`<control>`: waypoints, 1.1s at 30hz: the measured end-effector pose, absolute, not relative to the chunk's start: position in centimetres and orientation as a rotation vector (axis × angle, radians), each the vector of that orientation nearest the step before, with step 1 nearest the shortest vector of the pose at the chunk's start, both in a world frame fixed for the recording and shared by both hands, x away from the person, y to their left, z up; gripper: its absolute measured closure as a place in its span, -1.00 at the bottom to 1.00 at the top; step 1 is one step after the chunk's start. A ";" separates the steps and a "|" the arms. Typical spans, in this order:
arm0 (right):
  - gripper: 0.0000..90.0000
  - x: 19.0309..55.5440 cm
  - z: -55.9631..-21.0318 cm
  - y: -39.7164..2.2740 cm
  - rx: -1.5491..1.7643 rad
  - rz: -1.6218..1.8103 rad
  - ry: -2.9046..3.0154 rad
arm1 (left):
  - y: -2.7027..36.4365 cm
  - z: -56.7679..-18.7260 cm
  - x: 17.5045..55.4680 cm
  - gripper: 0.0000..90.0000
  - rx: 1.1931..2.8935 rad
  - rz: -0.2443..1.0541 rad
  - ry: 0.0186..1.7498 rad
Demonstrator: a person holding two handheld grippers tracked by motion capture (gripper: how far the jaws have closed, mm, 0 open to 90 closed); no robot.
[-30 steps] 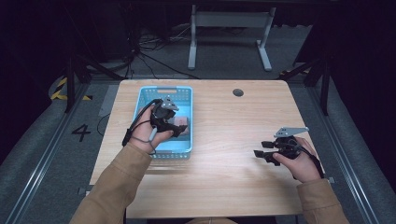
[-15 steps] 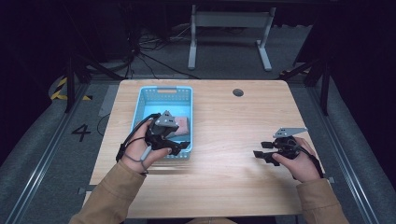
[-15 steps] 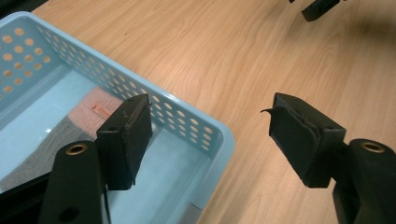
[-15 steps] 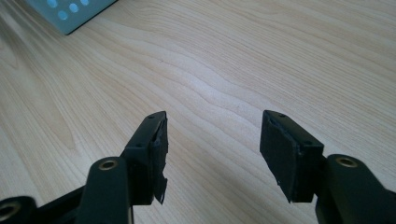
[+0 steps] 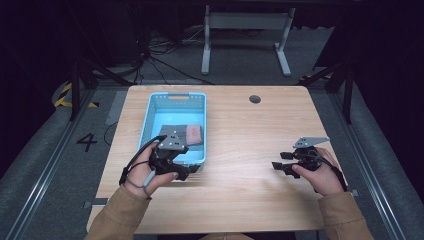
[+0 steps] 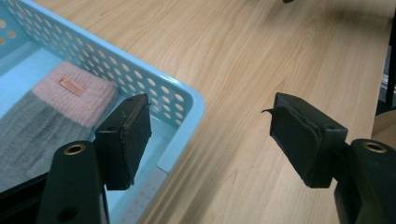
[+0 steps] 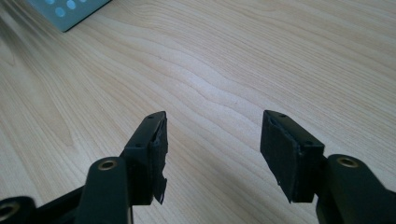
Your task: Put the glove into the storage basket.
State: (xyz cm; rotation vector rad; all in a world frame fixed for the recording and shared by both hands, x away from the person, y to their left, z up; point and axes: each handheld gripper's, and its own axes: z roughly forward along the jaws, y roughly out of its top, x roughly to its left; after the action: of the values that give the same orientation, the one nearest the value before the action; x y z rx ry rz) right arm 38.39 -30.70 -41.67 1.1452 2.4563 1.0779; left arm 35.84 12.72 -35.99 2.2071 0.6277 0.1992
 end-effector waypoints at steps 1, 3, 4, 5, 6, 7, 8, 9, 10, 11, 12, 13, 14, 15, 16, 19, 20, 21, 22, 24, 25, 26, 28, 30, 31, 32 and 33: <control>-0.06 38.4 -41.7 -30.7 1.146 1.078 2.457 | 12.8 -36.1 35.7 -0.33 2.204 0.209 0.630; -0.06 38.4 -41.7 -30.7 1.147 1.081 2.455 | 13.3 -36.4 35.4 -0.33 2.194 0.226 0.649; -0.07 38.4 -41.7 -30.7 1.146 1.081 2.455 | 13.5 -36.6 35.3 -0.33 2.185 0.235 0.663; -0.07 38.4 -41.7 -30.7 1.146 1.083 2.454 | 13.7 -36.8 35.2 -0.33 2.176 0.241 0.673; -0.07 38.4 -41.7 -30.8 1.145 1.083 2.454 | 13.9 -37.0 35.0 -0.33 2.170 0.241 0.678; -0.07 38.4 -41.7 -30.8 1.145 1.085 2.454 | 14.0 -37.1 34.9 -0.33 2.166 0.234 0.679; -0.07 38.4 -41.7 -30.8 1.144 1.083 2.455 | 14.1 -37.3 34.6 -0.33 2.162 0.219 0.675; -0.07 38.4 -41.7 -30.9 1.145 1.081 2.455 | 14.2 -37.4 34.5 -0.33 2.162 0.208 0.670; -0.07 38.4 -41.7 -30.9 1.146 1.081 2.455 | 14.2 -37.6 34.3 -0.33 2.159 0.194 0.664; -0.07 38.4 -41.8 -30.9 1.147 1.081 2.456 | 14.2 -37.7 34.2 -0.33 2.156 0.186 0.660; -0.07 38.4 -41.8 -30.9 1.148 1.080 2.458 | 14.2 -37.8 34.0 -0.33 2.155 0.187 0.654; -0.07 38.4 -41.8 -30.9 1.147 1.083 2.459 | 14.2 -37.9 33.9 -0.33 2.155 0.188 0.650; -0.07 38.4 -41.8 -30.9 1.147 1.084 2.460 | 14.1 -38.0 33.7 -0.34 2.153 0.184 0.647; -0.07 38.4 -41.8 -30.9 1.146 1.084 2.460 | 14.0 -38.2 33.6 -0.34 2.160 0.178 0.636; -0.08 38.4 -41.9 -30.9 1.146 1.085 2.459 | 13.9 -38.4 33.5 -0.34 2.164 0.171 0.624; -0.08 38.5 -41.9 -30.9 1.150 1.083 2.458 | 13.7 -39.2 33.3 -0.36 2.171 0.150 0.614; -0.08 38.5 -41.9 -30.9 1.151 1.081 2.458 | 13.5 -39.6 33.2 -0.37 2.175 0.147 0.609; -0.08 38.5 -41.9 -31.0 1.150 1.084 2.458 | 13.5 -39.8 33.1 -0.37 2.174 0.142 0.607; -0.08 38.5 -42.0 -31.0 1.150 1.084 2.457 | 13.4 -40.1 33.0 -0.37 2.178 0.139 0.601; -0.08 38.5 -42.0 -31.1 1.153 1.085 2.456 | 13.3 -40.9 32.7 -0.39 2.181 0.128 0.594; -0.08 38.6 -42.0 -31.2 1.156 1.086 2.456 | 13.2 -41.1 32.7 -0.40 2.186 0.125 0.590; -0.08 38.6 -42.1 -31.2 1.157 1.085 2.455 | 13.2 -41.4 32.7 -0.42 2.194 0.125 0.586; -0.08 38.6 -42.2 -31.3 1.157 1.085 2.456 | 13.2 -42.2 32.7 -0.45 2.218 0.113 0.582; -0.08 38.7 -42.4 -31.3 1.164 1.081 2.454 | 13.2 -42.8 32.9 -0.48 2.263 0.118 0.588; -0.08 38.8 -42.5 -31.3 1.169 1.070 2.454 | 13.3 -43.1 32.9 -0.49 2.263 0.119 0.595; -0.08 38.8 -42.5 -31.3 1.172 1.067 2.448 | 13.3 -43.4 33.0 -0.49 2.260 0.113 0.603; -0.08 38.9 -42.7 -31.4 1.174 1.070 2.448 | 13.4 -43.6 33.1 -0.50 2.261 0.116 0.604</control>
State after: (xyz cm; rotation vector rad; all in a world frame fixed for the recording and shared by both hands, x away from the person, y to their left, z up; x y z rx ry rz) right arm 38.89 -31.40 -42.65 1.1744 2.4476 1.0697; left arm 33.06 13.40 -43.60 2.2606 0.6044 0.1164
